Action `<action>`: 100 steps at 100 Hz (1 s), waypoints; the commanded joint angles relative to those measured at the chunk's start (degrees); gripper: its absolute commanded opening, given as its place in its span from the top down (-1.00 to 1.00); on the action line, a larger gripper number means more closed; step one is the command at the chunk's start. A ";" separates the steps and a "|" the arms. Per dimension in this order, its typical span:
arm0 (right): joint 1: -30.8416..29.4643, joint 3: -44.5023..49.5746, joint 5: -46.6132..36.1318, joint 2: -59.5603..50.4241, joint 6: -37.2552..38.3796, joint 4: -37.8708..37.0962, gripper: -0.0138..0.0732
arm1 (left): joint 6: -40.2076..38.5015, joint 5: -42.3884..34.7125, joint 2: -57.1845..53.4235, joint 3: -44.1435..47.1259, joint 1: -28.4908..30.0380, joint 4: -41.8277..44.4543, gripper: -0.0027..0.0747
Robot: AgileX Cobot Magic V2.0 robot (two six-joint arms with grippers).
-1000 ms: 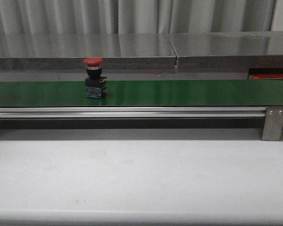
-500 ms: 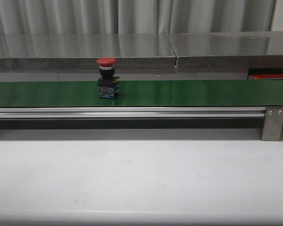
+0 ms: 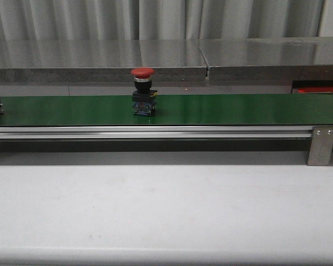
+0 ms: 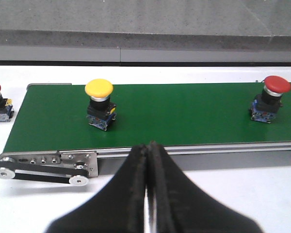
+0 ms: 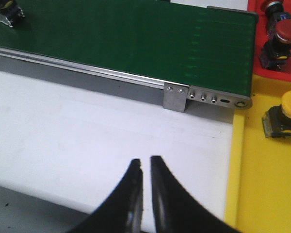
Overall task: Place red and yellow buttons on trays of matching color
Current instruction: 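Lower the right gripper toward the red button on the belt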
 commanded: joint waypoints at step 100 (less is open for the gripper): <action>19.35 -38.56 -3.76 48.44 -2.89 4.10 -0.66 | 0.11 -3.94 -0.09 -1.01 -0.41 -1.80 0.98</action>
